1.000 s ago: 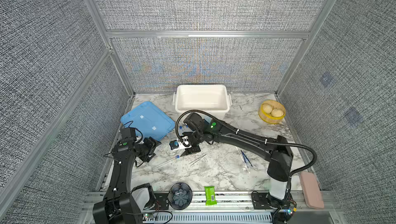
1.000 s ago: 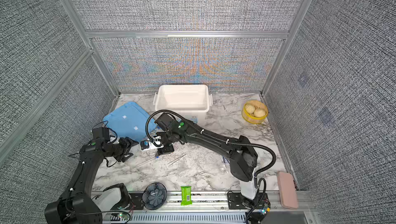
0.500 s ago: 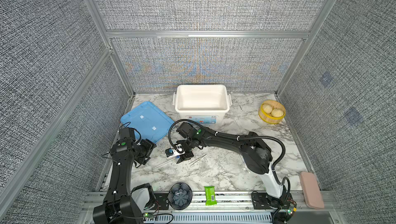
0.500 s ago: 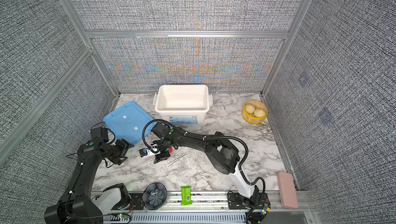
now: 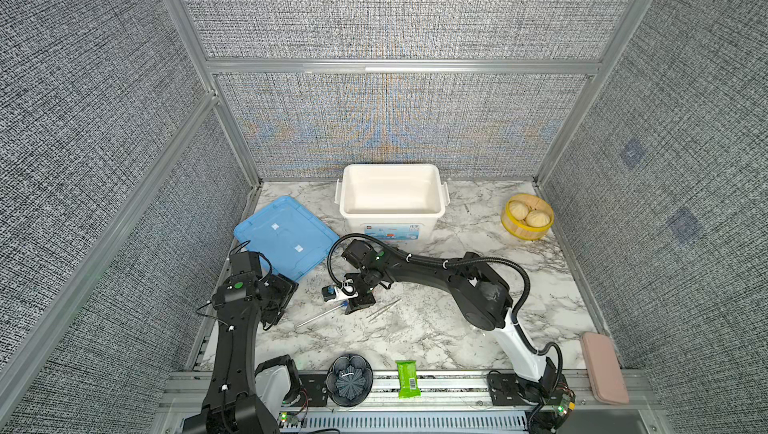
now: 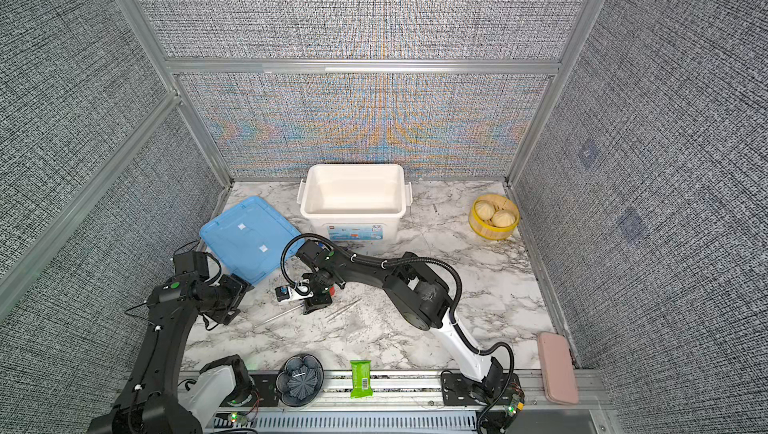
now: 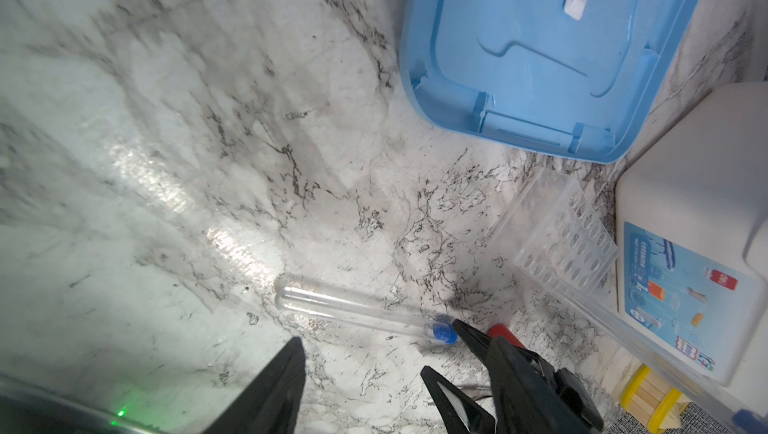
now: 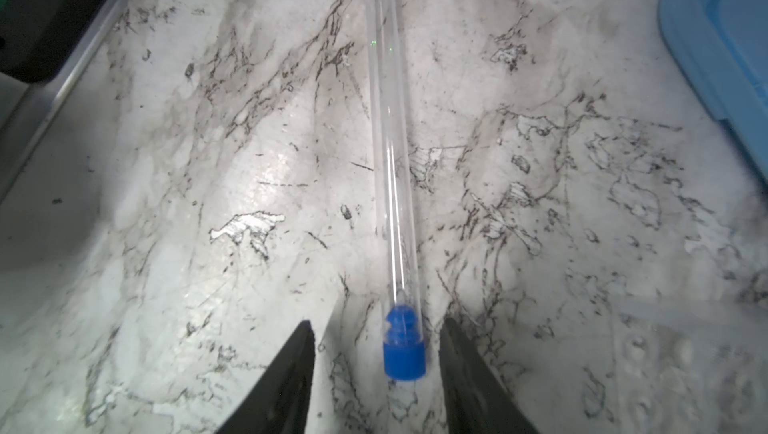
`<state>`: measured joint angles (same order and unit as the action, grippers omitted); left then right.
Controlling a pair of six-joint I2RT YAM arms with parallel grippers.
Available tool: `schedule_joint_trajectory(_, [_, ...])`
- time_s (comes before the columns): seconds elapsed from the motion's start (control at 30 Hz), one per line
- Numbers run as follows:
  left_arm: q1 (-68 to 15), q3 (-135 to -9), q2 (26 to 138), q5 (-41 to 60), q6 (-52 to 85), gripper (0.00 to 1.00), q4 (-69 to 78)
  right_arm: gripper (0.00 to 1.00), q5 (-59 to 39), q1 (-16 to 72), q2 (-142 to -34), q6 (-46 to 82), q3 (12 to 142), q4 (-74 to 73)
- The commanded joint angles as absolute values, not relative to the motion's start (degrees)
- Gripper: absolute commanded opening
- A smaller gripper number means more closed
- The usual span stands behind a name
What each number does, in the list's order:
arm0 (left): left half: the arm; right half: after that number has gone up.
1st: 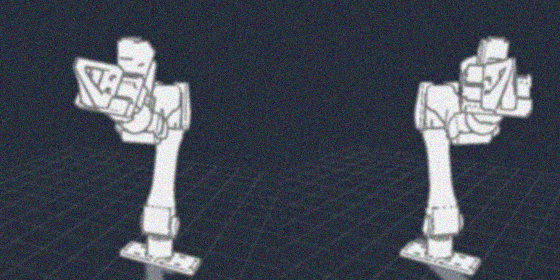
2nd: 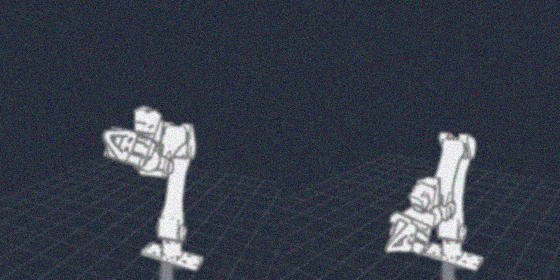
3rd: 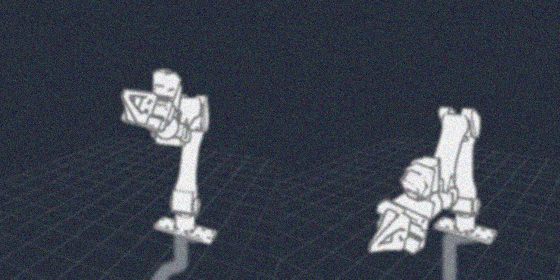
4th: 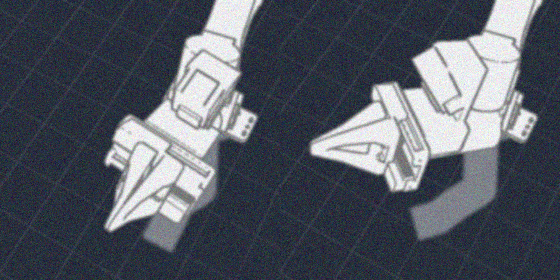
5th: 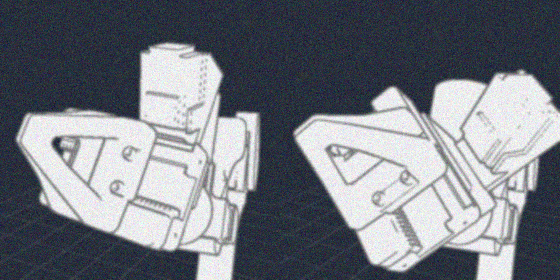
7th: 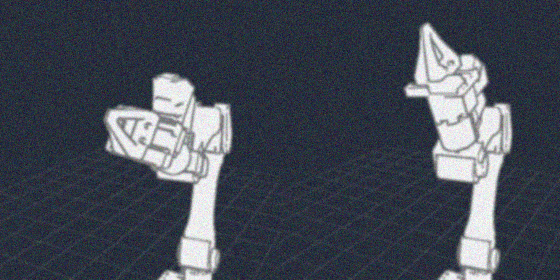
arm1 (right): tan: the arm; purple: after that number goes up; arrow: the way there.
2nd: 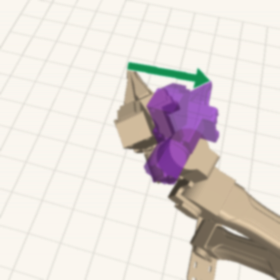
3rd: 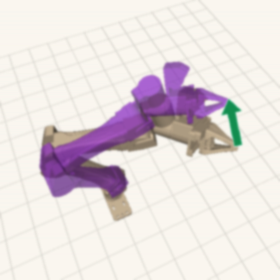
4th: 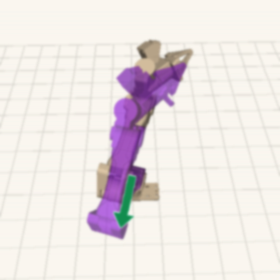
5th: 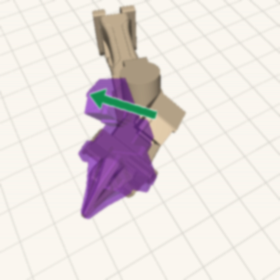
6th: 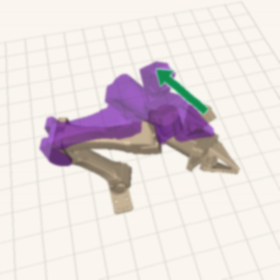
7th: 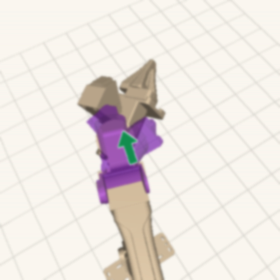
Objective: Organize the chemistry lab equipment
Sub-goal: 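Move the right gripper back over the last blue-capped test tube, then close the right gripper on the last test tube's blue cap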
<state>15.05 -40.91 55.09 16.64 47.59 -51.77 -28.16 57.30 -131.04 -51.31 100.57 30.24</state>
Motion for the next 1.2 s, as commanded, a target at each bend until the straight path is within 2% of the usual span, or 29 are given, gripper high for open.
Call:
schedule_joint_trajectory(0.0, [15.03,-41.25,55.11,17.11,48.24,0.71,-52.79,0.42,-27.77,57.37,-131.21,-49.94,101.53,31.46])
schedule_joint_trajectory(0.1, [15.03,-40.76,55.02,17.50,48.25,0.71,-51.94,0.36,-27.41,57.36,-131.35,-50.39,101.10,31.66])
schedule_joint_trajectory(0.53, [15.05,-39.85,54.55,20.72,48.69,0.71,-52.19,0.24,-25.37,57.82,-133.42,-48.98,103.74,35.94])
schedule_joint_trajectory(0.7, [15.05,-40.30,54.52,23.26,48.85,0.71,-52.56,0.14,-26.63,57.81,-133.15,-46.16,103.28,35.15])
schedule_joint_trajectory(1.17, [15.03,-37.61,52.56,29.70,49.48,0.71,-47.47,0.14,-27.62,57.69,-121.85,-27.35,90.79,19.03])
